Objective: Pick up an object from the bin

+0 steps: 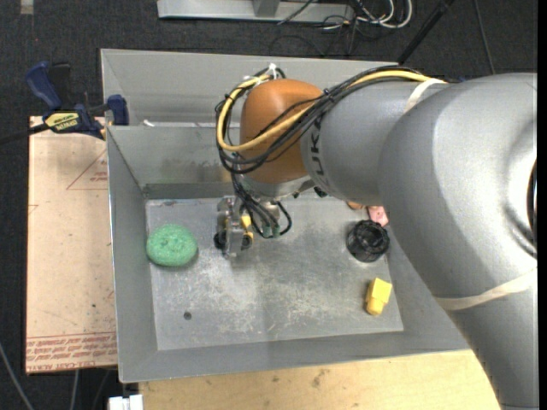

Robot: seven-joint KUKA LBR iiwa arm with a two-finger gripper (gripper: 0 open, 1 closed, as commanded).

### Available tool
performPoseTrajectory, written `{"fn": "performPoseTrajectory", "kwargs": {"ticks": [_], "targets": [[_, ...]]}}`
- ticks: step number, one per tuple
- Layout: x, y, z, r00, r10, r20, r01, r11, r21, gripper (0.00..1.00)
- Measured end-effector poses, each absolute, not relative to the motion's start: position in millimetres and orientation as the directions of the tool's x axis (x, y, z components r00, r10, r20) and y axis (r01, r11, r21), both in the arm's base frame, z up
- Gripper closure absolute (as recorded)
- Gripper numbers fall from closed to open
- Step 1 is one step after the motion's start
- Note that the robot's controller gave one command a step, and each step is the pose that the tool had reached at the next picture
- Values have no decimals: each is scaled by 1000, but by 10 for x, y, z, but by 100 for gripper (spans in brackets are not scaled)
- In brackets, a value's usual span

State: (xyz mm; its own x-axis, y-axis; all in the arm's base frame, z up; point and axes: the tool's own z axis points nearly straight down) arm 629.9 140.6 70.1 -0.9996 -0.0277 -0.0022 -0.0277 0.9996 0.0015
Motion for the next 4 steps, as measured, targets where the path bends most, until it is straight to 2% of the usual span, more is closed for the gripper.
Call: {"fn": "performPoseTrajectory", "kwargs": {"ticks": [1,2,3,4], "targets": [[6518,1278,703,-999,-36,-4,-36,999,1,100],[6570,1374,705,-999,-37,-4,-37,999,1,100],[6424,1362,1148,-999,-33,1,-33,999,1,100],[6422,1364,1260,-999,-32,0,-32,999,1,100]]}}
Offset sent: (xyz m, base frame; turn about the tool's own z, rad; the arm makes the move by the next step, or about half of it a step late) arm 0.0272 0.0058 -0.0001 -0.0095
